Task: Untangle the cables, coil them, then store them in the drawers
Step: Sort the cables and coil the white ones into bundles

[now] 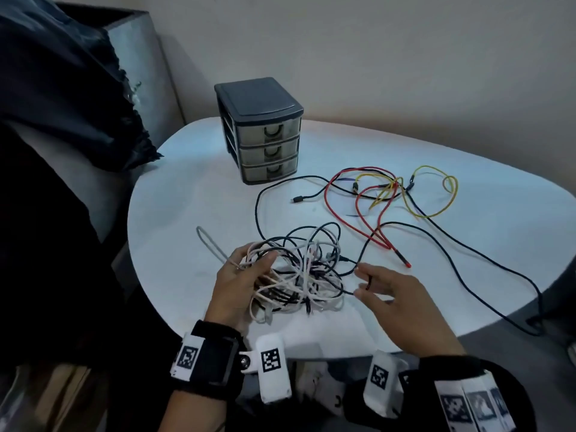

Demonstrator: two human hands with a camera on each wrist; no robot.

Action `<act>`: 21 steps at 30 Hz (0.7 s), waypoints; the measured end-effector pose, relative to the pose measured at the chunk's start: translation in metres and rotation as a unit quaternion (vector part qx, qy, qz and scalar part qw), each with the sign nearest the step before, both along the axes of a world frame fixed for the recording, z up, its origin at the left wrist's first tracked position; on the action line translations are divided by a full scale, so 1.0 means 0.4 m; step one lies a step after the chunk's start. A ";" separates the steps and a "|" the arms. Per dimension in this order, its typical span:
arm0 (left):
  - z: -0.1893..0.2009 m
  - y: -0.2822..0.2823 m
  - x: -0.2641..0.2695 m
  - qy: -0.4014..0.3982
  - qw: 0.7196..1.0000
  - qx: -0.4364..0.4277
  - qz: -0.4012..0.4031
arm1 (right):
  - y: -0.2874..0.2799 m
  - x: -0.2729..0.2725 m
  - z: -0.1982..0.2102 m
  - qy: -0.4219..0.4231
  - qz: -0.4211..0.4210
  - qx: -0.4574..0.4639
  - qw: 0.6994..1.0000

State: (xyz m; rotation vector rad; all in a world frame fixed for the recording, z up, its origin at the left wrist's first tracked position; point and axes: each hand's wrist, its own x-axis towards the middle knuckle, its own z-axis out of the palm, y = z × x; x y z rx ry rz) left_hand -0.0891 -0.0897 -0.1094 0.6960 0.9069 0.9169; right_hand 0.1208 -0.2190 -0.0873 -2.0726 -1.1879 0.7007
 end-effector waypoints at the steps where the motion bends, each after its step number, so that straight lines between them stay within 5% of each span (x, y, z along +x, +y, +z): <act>1: 0.002 0.000 0.001 0.007 1.000 0.000 0.000 | -0.002 -0.004 0.000 -0.020 0.010 -0.019 1.000; 9: -0.003 0.030 0.012 0.012 0.992 -0.118 0.038 | -0.016 -0.019 -0.001 -0.132 0.072 -0.122 0.981; 13: 0.003 0.012 0.027 0.009 0.991 -0.124 0.038 | 0.009 -0.044 -0.034 -0.209 0.035 -0.070 0.975; 21: -0.002 -0.015 0.021 -0.019 0.997 -0.051 0.050 | 0.049 -0.026 -0.039 -0.183 0.058 0.005 0.981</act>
